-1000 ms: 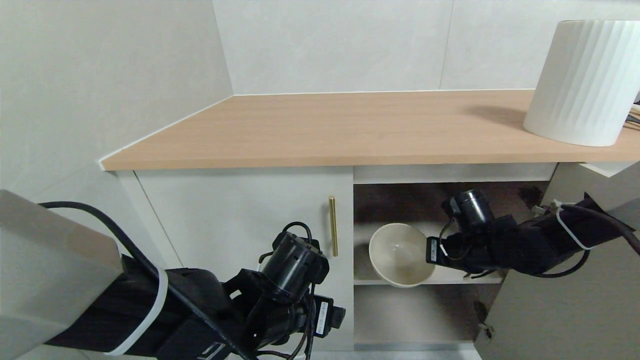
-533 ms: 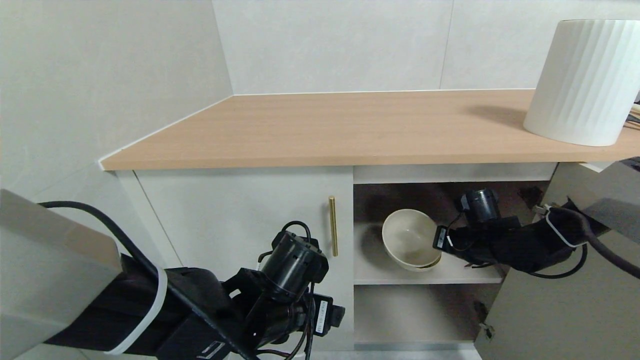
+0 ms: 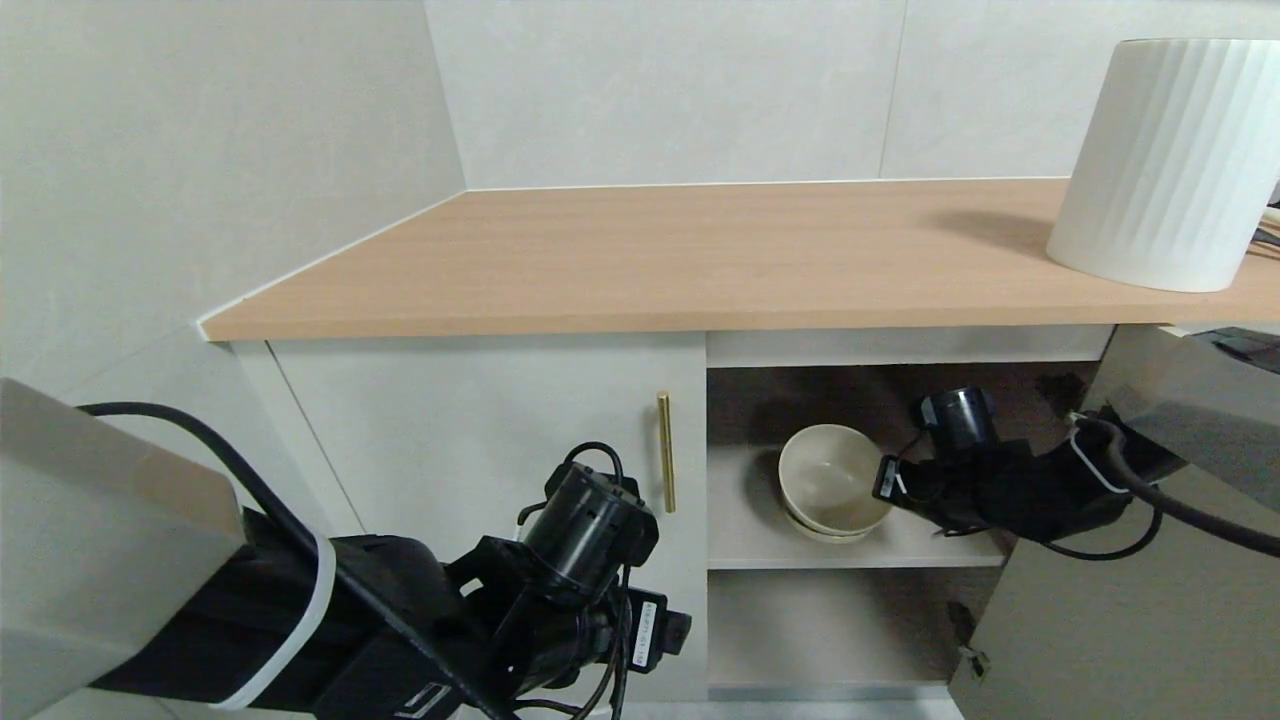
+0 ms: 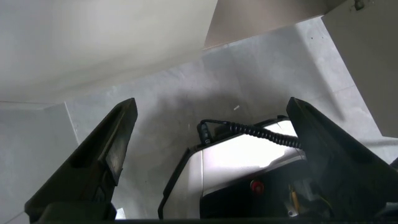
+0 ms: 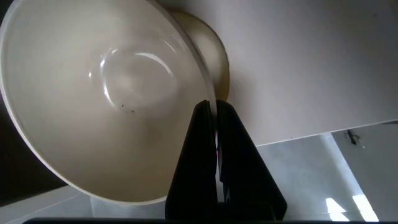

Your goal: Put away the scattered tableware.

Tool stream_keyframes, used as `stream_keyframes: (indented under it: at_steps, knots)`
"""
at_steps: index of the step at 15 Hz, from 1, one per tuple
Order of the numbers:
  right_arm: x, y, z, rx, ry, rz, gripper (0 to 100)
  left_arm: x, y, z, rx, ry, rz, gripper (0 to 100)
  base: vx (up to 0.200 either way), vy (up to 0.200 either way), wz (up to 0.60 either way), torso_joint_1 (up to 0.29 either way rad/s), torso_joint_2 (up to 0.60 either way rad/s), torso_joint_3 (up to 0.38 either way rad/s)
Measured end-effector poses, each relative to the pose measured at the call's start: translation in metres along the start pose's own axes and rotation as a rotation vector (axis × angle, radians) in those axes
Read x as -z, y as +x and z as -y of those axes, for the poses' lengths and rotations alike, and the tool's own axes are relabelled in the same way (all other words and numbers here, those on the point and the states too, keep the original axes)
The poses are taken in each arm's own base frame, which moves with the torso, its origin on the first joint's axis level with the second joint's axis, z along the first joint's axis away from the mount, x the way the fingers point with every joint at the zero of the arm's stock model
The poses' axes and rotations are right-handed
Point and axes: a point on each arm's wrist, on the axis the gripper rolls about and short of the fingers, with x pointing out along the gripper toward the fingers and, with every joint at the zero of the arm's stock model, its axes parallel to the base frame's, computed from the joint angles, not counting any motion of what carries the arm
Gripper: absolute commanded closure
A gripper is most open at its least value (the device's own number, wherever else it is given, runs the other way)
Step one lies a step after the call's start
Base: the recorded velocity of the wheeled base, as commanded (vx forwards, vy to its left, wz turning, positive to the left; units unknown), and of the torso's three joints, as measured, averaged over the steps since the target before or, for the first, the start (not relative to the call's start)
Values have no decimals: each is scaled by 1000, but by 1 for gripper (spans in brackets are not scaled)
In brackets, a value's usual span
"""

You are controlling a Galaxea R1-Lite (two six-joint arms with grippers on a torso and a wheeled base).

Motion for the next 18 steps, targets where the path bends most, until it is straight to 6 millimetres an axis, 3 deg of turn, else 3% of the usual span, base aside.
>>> stream_keyframes:
  at_steps: [6, 16, 17, 18]
  knots:
    - [0, 11, 4, 40, 5, 15, 100, 0, 0, 0, -1, 0, -2, 0, 0, 0, 0, 0, 0, 0]
    - [1, 12, 4, 42, 4, 11, 100, 0, 0, 0, -2, 0, -2, 0, 0, 0, 0, 0, 0, 0]
    - [1, 12, 4, 41, 4, 11, 0, 0, 0, 0, -1, 0, -2, 0, 0, 0, 0, 0, 0, 0]
    - [2, 13, 4, 41, 2, 9, 0, 0, 0, 0, -1, 0, -2, 0, 0, 0, 0, 0, 0, 0]
